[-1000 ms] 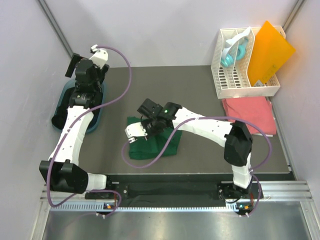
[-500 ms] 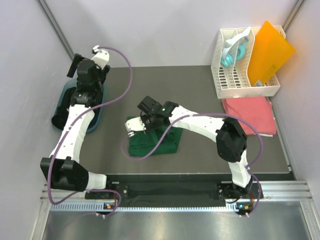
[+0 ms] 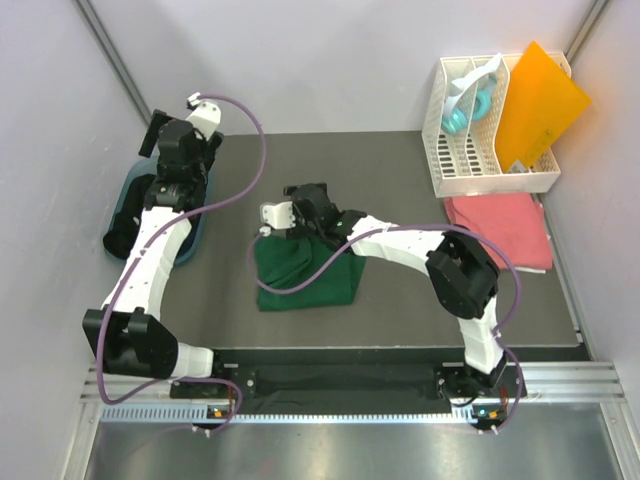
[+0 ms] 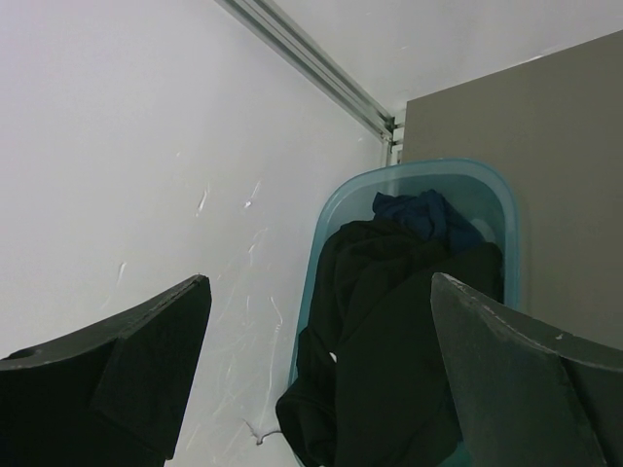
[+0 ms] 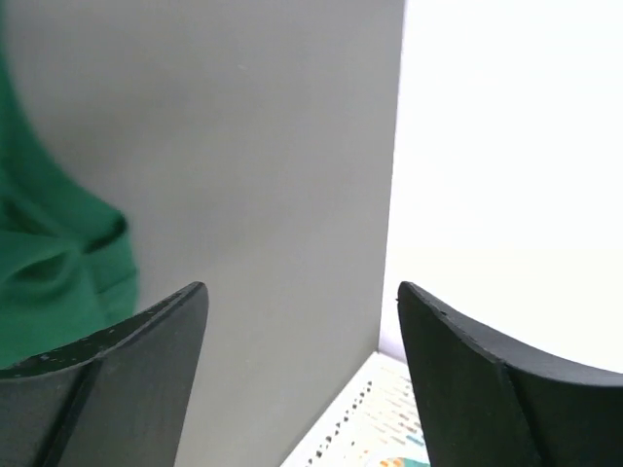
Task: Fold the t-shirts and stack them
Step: Fold the long partially folded tshirt into a neat square
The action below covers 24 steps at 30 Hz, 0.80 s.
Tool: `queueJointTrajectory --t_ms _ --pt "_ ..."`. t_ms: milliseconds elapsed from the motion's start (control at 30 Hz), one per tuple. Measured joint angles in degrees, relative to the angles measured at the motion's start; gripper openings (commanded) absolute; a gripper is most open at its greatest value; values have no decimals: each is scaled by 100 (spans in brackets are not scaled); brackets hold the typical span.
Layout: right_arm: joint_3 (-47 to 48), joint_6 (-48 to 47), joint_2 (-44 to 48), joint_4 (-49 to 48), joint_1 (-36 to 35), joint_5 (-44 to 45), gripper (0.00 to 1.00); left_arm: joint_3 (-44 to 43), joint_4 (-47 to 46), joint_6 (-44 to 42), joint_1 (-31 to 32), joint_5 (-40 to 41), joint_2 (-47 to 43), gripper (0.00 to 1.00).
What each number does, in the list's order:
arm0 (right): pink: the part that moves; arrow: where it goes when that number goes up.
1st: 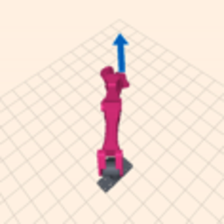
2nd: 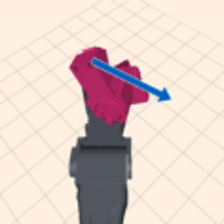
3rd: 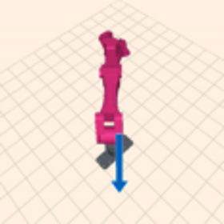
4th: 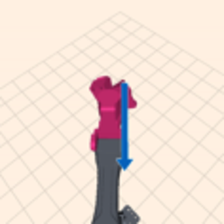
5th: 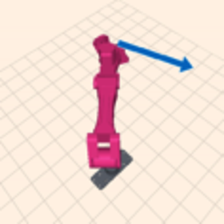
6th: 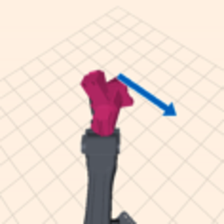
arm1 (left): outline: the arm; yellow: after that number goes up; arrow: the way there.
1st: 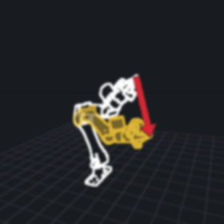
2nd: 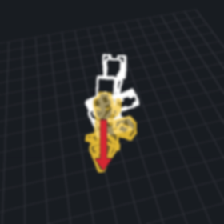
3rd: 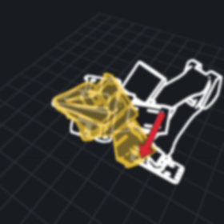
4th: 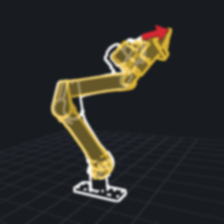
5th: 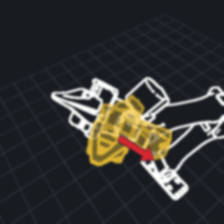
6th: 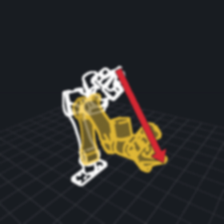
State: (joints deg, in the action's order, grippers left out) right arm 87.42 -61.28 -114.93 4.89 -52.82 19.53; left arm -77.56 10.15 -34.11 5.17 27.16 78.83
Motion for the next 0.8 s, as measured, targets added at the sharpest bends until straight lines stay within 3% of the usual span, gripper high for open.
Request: queueJointTrajectory --t_ms 133,233,467,800 --pt "2 122 138 83 116 -144 70 9 0 59 0 -28 0 99" --pt "2 175 433 693 164 -629 66 31 9 94 0 -33 0 99" --pt "-35 79 1093 2409 162 -2022 69 44 20 94 0 -33 -2 99" --pt "-267 39 1224 3355 -184 -2822 68 44 20 68 0 205 -2 99"
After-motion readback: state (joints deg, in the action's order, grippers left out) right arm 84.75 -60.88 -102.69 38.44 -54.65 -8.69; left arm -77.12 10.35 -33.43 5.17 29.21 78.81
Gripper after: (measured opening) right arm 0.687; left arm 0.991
